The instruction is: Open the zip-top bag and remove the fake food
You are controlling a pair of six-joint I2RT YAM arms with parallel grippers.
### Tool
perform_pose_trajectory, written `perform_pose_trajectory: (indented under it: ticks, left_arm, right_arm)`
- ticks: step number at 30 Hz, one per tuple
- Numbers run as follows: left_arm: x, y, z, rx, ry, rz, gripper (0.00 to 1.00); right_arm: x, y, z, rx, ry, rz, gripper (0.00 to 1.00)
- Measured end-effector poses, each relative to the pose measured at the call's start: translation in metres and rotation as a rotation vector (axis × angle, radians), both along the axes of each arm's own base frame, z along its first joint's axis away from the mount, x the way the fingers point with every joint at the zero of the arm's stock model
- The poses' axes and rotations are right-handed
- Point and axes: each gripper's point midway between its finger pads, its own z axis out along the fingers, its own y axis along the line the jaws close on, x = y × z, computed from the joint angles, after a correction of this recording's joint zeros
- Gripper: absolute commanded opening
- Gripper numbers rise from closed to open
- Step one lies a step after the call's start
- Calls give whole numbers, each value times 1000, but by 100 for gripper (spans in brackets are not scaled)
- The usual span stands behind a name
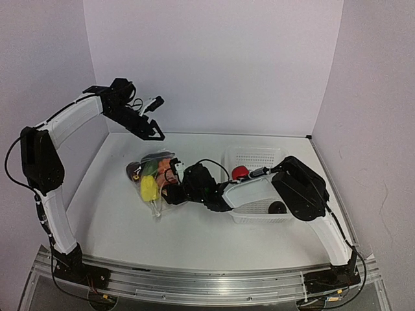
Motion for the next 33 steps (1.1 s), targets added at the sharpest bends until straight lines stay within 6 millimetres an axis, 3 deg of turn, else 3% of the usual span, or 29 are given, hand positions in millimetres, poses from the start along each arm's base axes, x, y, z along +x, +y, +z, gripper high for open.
perform_pose_trajectory:
  ticks: [3,7,9,13,15,18,24,33]
  left_arm:
    - [38,46,-10,25,-29,117,72]
    - [88,104,-63,102,-3,270,78]
    - [100,113,-96,140,29,294,77]
    - [109,109,-148,183,85,293,74]
    - [105,101,-163,156,117,276,72]
    - [97,96,-164,119,123,276,66]
    - [53,96,-174,82,213,299,57]
    - [12,108,-169,87,297,414,46]
  right_arm:
    - [0,-10,-30,-81,44,-10,62]
    - [-3,-13,-37,-118,51,7,64]
    - [-6,-11,-37,-124,45,31,65]
    - [-15,-3,-32,-116,39,102,67]
    - [-19,2,-26,-99,42,134,68]
    - [-20,10,-15,-67,41,156,71]
    - [-10,31,14,16,22,149,72]
    - [-19,30,-7,-57,41,178,71]
